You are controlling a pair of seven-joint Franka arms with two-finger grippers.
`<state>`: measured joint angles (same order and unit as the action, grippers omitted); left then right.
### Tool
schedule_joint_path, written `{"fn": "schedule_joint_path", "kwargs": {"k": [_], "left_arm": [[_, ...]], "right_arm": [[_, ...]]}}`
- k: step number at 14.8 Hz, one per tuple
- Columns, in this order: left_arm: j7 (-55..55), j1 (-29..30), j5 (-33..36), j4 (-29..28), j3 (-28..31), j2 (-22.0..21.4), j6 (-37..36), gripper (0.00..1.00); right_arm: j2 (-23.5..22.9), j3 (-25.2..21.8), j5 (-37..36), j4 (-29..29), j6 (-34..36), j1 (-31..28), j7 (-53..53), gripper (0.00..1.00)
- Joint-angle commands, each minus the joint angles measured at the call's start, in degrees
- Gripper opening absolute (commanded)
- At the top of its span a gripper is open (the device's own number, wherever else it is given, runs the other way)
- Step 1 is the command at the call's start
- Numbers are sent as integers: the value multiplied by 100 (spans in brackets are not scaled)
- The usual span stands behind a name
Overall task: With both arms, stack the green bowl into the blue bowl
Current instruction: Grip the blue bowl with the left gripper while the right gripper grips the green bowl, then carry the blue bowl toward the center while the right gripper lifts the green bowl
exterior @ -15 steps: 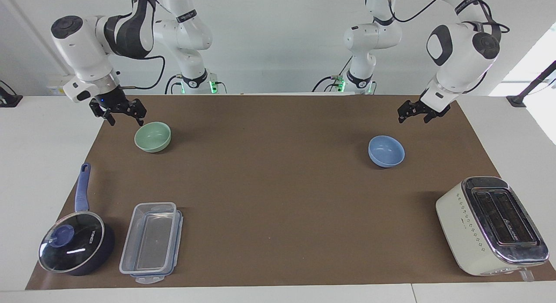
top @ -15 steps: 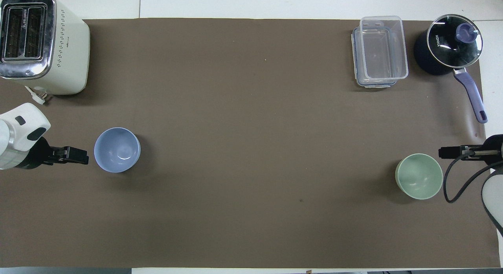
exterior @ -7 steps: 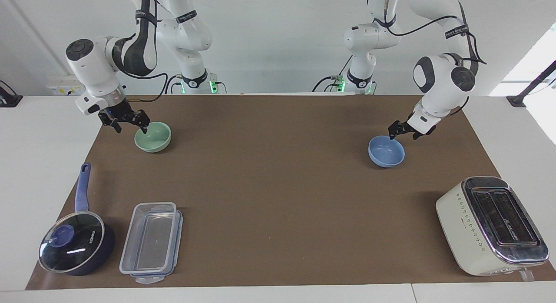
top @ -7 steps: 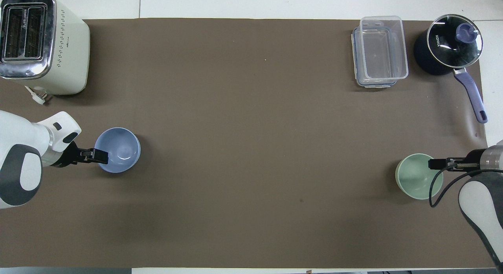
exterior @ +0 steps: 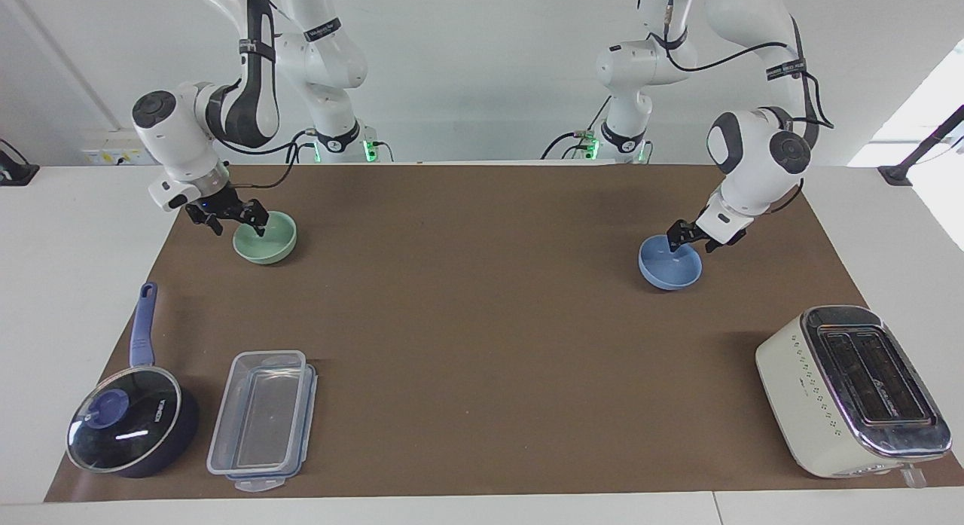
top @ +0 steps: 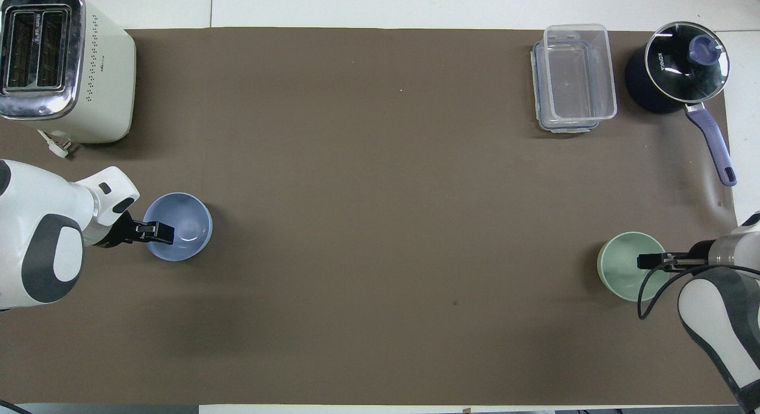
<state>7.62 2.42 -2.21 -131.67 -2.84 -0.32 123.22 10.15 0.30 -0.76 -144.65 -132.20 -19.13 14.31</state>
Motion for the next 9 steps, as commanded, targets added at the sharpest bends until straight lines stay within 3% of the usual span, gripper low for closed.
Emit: {"fn": "schedule_joint_path", "kwargs": {"k": [1, 3, 4, 5, 6, 9], "left_arm": [[169, -128, 37, -43, 38, 164, 290, 80], [240, -119, 37, -34, 38, 252, 360, 65], [292, -93, 37, -34, 38, 261, 413, 46], [354, -67, 37, -17, 38, 270, 431, 19], [398, -49, 37, 27, 38, 278, 422, 0], [416, -31, 37, 290, 38, 384, 274, 0]], "right_arm": [[-127, 41, 23, -151, -393, -248, 361, 100], [-136, 49, 23, -204, -438, -249, 432, 100], [-127, 49, 23, -213, -421, -257, 467, 87], [-127, 49, 32, -213, -377, -292, 615, 39], [-118, 49, 32, -213, -351, -301, 747, 0], [-118, 58, 41, -187, -184, -258, 775, 0]]}}
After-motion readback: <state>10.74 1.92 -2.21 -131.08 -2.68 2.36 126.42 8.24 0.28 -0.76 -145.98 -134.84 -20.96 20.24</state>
